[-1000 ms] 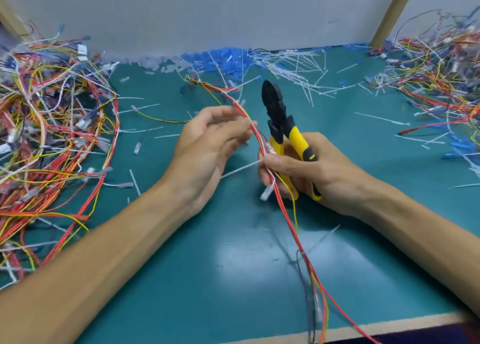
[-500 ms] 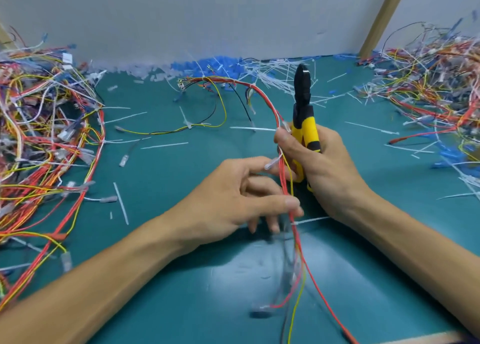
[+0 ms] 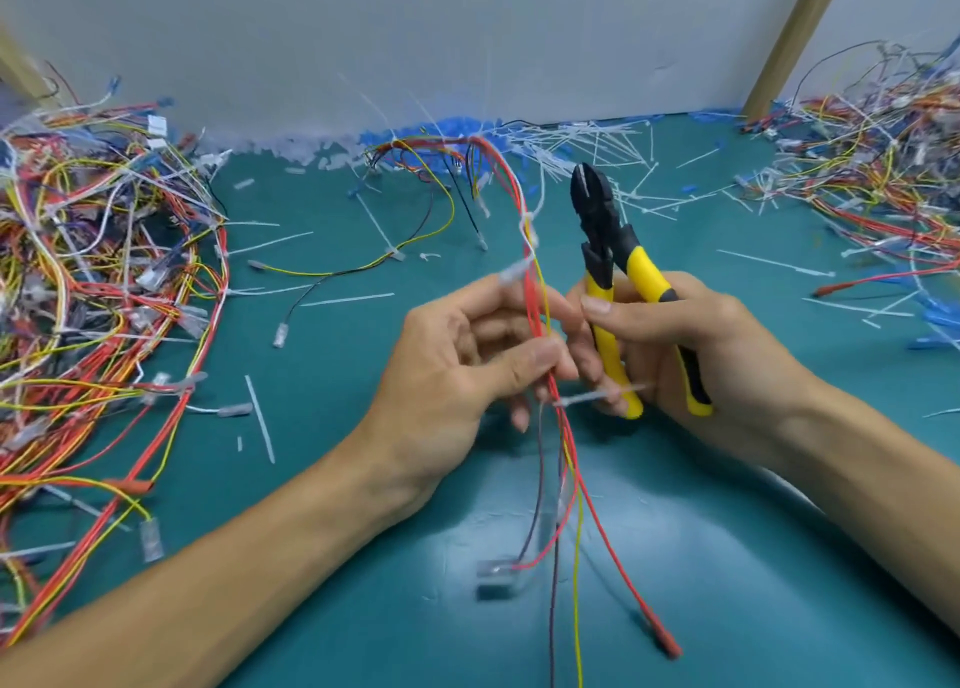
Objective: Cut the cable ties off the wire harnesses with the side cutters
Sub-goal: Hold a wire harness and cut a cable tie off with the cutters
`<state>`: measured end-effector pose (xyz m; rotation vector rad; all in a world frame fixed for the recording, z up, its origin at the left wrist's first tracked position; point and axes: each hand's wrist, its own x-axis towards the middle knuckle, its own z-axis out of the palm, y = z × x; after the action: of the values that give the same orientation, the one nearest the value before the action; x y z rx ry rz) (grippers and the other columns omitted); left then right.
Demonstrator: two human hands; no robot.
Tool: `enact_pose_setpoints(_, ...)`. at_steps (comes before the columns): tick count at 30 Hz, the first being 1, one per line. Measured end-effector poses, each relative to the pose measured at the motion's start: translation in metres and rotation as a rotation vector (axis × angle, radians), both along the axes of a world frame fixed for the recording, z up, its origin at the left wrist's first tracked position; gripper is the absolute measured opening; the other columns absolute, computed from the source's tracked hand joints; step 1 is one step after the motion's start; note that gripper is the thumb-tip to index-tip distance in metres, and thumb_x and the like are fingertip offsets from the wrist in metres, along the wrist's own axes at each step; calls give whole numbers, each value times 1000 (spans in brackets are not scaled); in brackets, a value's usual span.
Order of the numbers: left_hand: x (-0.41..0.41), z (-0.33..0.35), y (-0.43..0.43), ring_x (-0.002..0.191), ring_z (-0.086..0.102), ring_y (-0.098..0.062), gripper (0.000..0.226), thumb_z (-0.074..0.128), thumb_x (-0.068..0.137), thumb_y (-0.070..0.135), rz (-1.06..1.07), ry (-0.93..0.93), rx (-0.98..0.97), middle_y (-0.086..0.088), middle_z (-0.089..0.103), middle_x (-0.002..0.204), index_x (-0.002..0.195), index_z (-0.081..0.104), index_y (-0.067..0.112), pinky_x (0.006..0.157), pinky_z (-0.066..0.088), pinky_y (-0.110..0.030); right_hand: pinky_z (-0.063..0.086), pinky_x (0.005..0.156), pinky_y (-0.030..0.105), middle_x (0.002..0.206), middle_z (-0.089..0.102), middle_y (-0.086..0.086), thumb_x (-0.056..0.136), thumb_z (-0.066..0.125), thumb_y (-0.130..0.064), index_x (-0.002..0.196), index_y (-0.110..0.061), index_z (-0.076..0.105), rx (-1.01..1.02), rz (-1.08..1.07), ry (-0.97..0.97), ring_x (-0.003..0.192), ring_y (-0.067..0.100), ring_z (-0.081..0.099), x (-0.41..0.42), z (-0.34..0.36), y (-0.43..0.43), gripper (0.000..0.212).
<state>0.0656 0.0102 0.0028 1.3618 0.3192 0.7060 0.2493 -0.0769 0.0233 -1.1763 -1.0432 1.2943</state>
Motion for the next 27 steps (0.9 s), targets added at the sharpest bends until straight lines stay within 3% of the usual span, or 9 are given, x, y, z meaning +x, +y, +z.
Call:
enact_pose_setpoints(4,-3,6,17,57,57,-15,21,71,88,5,146,-11,-104,-7,68,79,108,64,8,46,47,-22,39,50,30,70,54,14,85,63,-7,91,-7,62,11,-12,66,53,24,48,-3,0,1,6)
enact_pose_setpoints(8,-5,9,25,70,63,-16,31,71,87,11,149,54,-84,-7,72,87,117,61,10,54,51,-24,39,53,31,70,56,13,83,64,-1,91,-8,60,23,-146,100,57,24,49,-4,-2,4,12)
enact_pose_setpoints(11,-5,8,22,91,69,-21,60,74,88,9,57,120,-6,-9,74,108,140,45,20,72,55,-31,46,53,30,71,57,14,81,61,-1,95,-6,59,26,-218,173,58,25,52,-3,-1,5,15)
enact_pose_setpoints(14,-5,9,18,95,73,-41,85,72,86,-3,-51,88,-29,-21,71,116,150,26,30,77,61,-46,51,53,29,71,61,13,81,61,-2,96,-5,60,43,-240,213,58,25,56,-2,-1,5,15)
enact_pose_setpoints(17,-4,8,15,83,74,-43,77,67,86,-7,-77,86,-65,-22,73,99,148,31,20,75,61,-43,52,55,29,74,66,11,85,62,-7,97,-6,64,85,-256,221,59,24,59,-2,-1,3,13)
enact_pose_setpoints(21,-5,6,19,80,76,-36,43,69,89,-4,-38,99,-122,-20,75,95,129,53,1,73,60,-34,53,58,31,76,68,12,94,59,-12,99,-3,63,166,-296,111,61,26,61,-4,-3,3,11)
enact_pose_setpoints(24,-5,7,19,79,76,-33,25,70,91,2,-56,124,-100,-18,76,94,116,63,0,69,59,-32,51,57,31,75,66,10,99,57,-11,98,-5,63,180,-317,99,60,25,59,-4,-3,3,9)
enact_pose_setpoints(27,-6,10,18,75,75,-31,28,68,91,6,-84,149,-66,-17,76,93,118,62,2,65,59,-32,47,54,29,71,62,7,101,55,-8,96,-7,63,157,-362,163,57,22,55,-2,0,4,9)
